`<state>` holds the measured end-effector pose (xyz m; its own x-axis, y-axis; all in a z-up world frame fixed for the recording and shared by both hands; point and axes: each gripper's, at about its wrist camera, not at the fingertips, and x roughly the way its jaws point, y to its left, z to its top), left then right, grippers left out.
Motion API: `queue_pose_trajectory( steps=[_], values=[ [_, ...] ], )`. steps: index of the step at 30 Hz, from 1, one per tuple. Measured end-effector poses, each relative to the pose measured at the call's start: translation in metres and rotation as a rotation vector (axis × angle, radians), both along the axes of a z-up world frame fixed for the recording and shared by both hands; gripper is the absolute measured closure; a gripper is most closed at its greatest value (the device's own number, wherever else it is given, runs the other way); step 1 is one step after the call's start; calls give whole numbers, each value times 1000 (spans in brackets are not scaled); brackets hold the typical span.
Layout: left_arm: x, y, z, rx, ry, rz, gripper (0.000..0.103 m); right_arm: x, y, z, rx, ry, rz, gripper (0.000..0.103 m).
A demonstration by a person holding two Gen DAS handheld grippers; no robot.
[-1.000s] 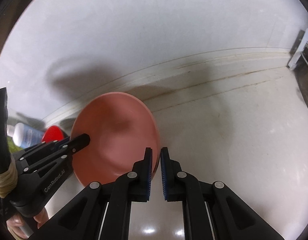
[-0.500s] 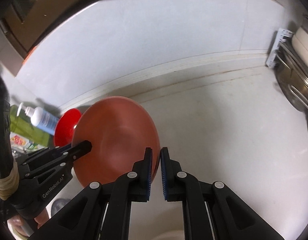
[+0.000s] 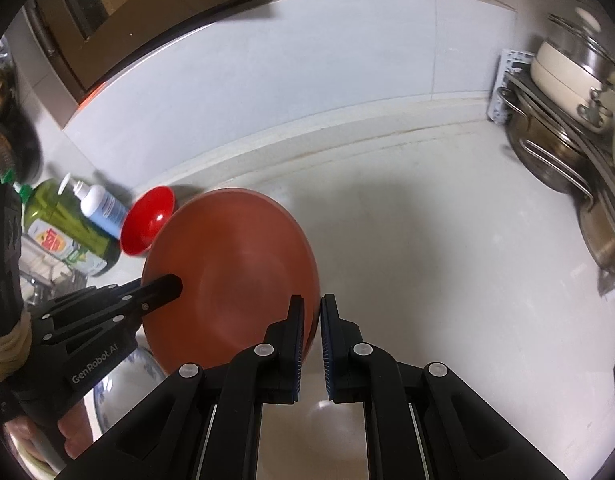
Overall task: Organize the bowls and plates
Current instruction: 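Lift the pink bowl with both grippers and carry it toward the plate stack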
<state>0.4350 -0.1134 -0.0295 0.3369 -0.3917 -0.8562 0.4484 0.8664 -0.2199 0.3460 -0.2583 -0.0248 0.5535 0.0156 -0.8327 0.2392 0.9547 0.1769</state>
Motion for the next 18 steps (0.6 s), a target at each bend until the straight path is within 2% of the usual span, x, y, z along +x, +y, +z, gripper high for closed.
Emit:
queue_pose_trajectory(
  steps=[5,18],
  values=[
    [-24,-4,2,2,-13,-22,93,-29,-9,-1,9,2,-12,93],
    [-71,-19,-13,17,34,-79,92,-78,-21,-20,16,45,-44,93]
  ],
)
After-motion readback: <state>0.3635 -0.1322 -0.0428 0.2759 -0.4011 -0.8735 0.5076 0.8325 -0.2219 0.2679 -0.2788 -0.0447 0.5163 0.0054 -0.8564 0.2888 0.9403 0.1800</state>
